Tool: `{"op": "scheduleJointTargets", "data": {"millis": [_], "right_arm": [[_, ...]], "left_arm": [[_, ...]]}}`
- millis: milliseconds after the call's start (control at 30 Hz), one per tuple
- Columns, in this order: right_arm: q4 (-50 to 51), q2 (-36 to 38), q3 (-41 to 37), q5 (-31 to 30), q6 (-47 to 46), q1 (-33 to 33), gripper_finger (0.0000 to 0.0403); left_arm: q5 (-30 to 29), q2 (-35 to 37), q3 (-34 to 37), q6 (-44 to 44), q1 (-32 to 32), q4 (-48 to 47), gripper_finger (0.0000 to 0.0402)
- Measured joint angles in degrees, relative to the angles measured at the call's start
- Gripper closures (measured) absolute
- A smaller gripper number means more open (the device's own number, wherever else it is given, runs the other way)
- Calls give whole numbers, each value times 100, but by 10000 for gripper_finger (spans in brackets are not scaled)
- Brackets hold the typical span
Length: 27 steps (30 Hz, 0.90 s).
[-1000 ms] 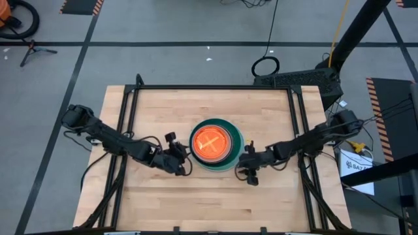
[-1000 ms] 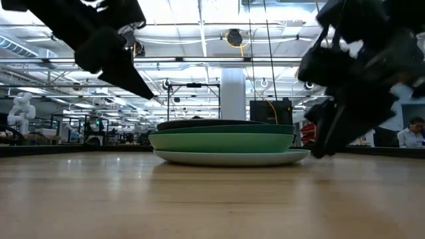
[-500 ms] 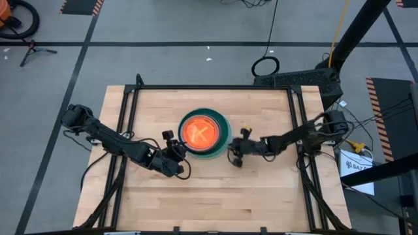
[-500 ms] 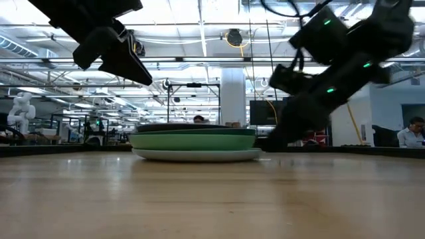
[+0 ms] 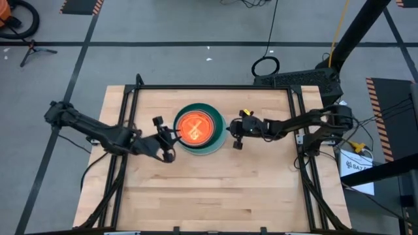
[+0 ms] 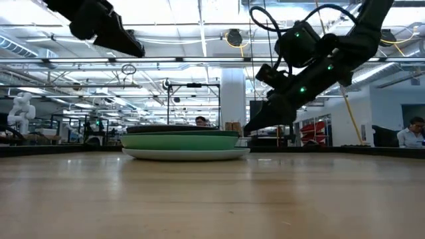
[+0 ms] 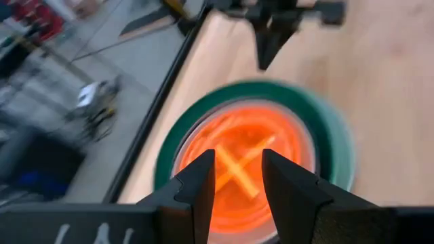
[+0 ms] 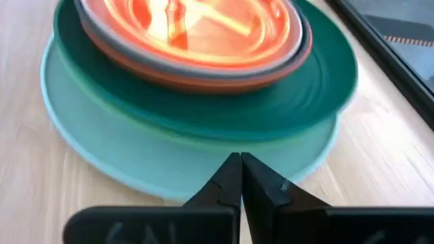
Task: Stack plastic plates
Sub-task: Return to Home Position
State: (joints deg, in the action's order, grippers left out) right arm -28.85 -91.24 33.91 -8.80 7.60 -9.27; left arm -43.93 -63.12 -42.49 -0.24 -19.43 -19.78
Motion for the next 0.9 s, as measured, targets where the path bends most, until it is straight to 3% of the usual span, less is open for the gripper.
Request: {"op": "scheduleJointTargets", "data": {"millis": [100, 233, 467, 567, 700, 900], "right_arm": [[324, 371, -79, 210, 161, -34, 400], [-194, 811, -504, 1319, 352, -203, 400], [-800, 1811, -1339, 1735, 516, -724, 401], [-1012, 2290, -1693, 2229, 442, -925, 401], [-1095, 2999, -2227, 2284, 394, -1053, 401], [-1213, 4192, -2962, 2258, 384, -1065, 401]], "left_arm": [[799, 524, 462, 458, 304, 701, 273], [1721, 1232, 989, 985, 865, 1137, 273], [3500, 2256, 1485, 1474, 2319, 1565, 273], [4068, 2666, 1667, 1388, 2916, 1359, 273], [4800, 3278, 2062, 1220, 3487, 1197, 273], [5188, 4214, 2553, 954, 3853, 1394, 273]]}}
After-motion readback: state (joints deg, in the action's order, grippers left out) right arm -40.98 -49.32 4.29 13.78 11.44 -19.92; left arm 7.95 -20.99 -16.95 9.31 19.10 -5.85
